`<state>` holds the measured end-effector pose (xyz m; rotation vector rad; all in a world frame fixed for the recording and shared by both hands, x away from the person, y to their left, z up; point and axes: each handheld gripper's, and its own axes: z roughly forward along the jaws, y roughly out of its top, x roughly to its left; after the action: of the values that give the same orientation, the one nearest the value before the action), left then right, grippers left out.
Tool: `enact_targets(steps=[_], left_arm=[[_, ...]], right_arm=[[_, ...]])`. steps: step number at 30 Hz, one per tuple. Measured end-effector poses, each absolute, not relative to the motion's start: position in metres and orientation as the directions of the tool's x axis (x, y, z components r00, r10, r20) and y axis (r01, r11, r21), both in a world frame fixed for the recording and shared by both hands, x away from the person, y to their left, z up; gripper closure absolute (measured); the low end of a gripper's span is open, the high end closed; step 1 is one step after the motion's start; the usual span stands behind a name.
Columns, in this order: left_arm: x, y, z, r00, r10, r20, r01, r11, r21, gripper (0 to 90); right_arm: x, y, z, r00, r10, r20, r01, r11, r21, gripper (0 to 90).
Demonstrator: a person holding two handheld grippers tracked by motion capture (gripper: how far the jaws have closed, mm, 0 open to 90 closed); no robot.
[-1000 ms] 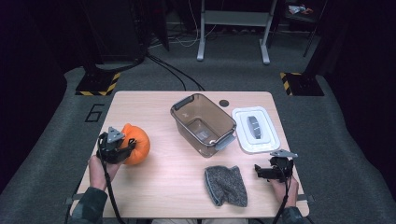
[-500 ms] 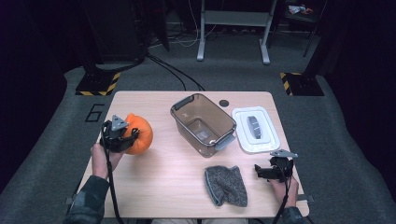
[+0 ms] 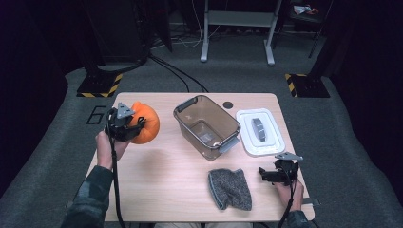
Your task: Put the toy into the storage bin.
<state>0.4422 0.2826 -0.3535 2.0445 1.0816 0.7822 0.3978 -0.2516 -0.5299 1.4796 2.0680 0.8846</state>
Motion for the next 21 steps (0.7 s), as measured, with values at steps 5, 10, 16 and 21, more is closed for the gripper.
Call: enact_targets(steps=[5,10,16,21], left_arm=[[0.452,0.275,-0.343,0.482,0.853,0.199,0.432,-0.429,0.793,66.1],[0.462,0.267,-0.334,0.485,0.849,0.209,0.422,-0.437,0.794,66.1],[0.473,0.254,-0.322,0.502,0.835,0.225,0.402,-0.455,0.794,66.1],[0.483,0.243,-0.315,0.511,0.830,0.223,0.388,-0.454,0.802,66.0]], right_arm=[[0.398,-0.252,-0.530,-0.326,0.945,0.010,0.660,0.221,0.718,0.0],[0.398,-0.252,-0.530,-0.326,0.945,0.010,0.660,0.220,0.718,0.0],[0.398,-0.252,-0.530,-0.326,0.945,0.010,0.660,0.220,0.718,0.0],[0.398,-0.251,-0.530,-0.326,0.945,0.010,0.660,0.220,0.718,0.0]])
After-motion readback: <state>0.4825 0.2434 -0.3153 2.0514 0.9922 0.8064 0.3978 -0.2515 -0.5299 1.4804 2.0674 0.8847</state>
